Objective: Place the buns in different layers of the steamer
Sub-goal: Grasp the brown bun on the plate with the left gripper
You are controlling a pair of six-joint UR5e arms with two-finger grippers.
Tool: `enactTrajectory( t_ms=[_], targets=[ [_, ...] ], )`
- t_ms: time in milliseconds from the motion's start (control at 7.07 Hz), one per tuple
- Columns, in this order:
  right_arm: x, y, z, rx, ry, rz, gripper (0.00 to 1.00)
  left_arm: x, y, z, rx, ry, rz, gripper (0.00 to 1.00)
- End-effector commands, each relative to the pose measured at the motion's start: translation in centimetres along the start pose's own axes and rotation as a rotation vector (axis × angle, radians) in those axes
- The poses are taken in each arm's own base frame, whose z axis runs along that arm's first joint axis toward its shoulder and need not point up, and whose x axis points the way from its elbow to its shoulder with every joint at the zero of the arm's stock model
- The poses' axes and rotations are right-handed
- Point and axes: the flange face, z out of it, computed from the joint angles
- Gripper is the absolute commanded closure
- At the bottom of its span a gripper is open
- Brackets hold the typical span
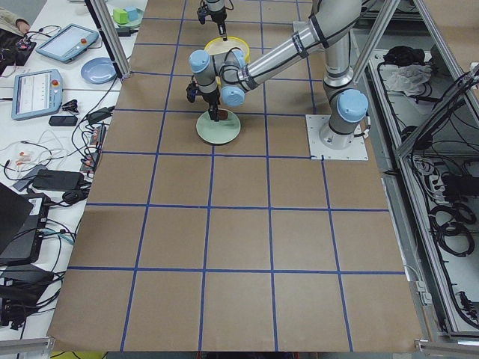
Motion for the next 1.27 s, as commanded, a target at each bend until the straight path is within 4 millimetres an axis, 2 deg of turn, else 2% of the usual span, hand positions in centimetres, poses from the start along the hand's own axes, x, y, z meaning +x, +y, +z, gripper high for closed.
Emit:
enactTrajectory(
  t_ms=[0, 142, 425, 849, 1132],
  targets=[
    [0.1, 0.5, -1.2, 0.024, 0.0, -0.004, 1.0, -0.1, 0.2, 1.6, -0.047, 0.017, -0.011, 0.09],
    [0.3, 0.7, -1.9, 0.048, 0.012, -0.008, 1.0, -0.1, 0.7, 2.0, -0.087, 0.037, -0.017, 0.17],
    [-0.1, 1.1, -0.4, 0.049, 0.012, -0.026, 1.0, -0.1, 0.4, 1.6, -0.075, 0.036, -0.009, 0.87],
    [-0.2, 1.6, 0.2, 0.072, 0.009, -0.047, 1.0, -0.2, 0.3, 0.8, -0.045, 0.036, -0.005, 1.0],
    [-0.1, 1.5, 0.7, 0.062, 0.01, -0.046, 1.0, -0.8, -0.1, -0.5, -0.006, 0.039, 0.046, 1.0]
  ],
)
